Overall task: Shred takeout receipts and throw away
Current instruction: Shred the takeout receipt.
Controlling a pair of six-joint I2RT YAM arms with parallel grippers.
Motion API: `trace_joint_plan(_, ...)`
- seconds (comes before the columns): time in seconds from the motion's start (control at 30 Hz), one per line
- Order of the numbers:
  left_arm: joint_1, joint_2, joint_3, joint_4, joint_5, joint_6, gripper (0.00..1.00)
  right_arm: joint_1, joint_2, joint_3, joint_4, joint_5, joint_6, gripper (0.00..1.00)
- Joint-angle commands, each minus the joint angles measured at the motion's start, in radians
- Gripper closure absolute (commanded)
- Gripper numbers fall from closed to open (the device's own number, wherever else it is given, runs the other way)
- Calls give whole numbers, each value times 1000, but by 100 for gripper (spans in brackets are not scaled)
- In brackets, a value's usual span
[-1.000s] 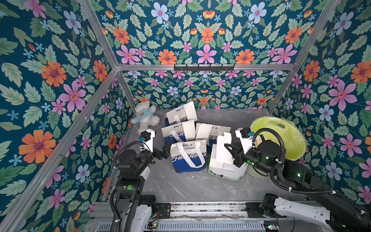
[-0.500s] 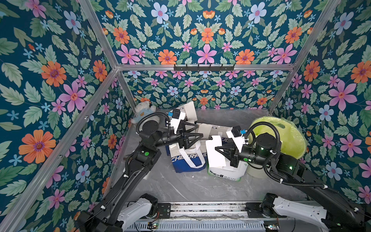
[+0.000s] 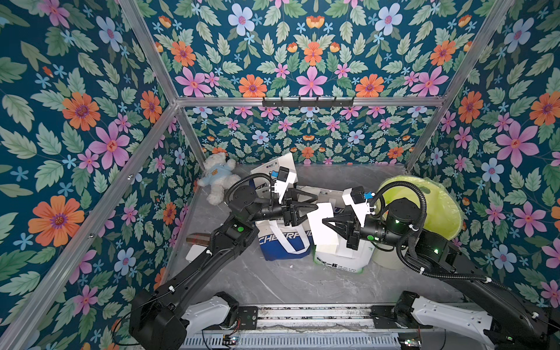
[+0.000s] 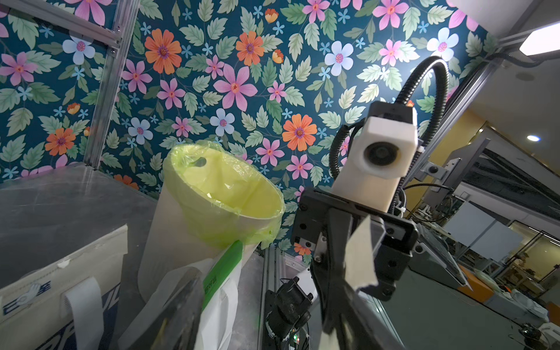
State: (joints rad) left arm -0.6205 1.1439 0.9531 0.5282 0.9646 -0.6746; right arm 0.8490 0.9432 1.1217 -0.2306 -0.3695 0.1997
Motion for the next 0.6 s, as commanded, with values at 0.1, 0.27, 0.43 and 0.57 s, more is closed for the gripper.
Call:
trace_joint_plan(0.1, -4, -36, -37, 77, -2, -33, 30, -8, 3, 3, 36, 24, 6, 100)
trace_joint_plan(0.27, -4, -82, -71, 92, -12, -27, 24, -13, -13, -6, 36, 43, 11, 100)
trace_joint_plan(0.43, -4, -123, -106, 124, -35, -24, 17, -15, -16, -11, 41, 36, 26, 100)
trace_joint_plan(0.57, -4, -118, -105, 138, -27, -44, 15, -15, -12, -11, 53, 29, 38, 100)
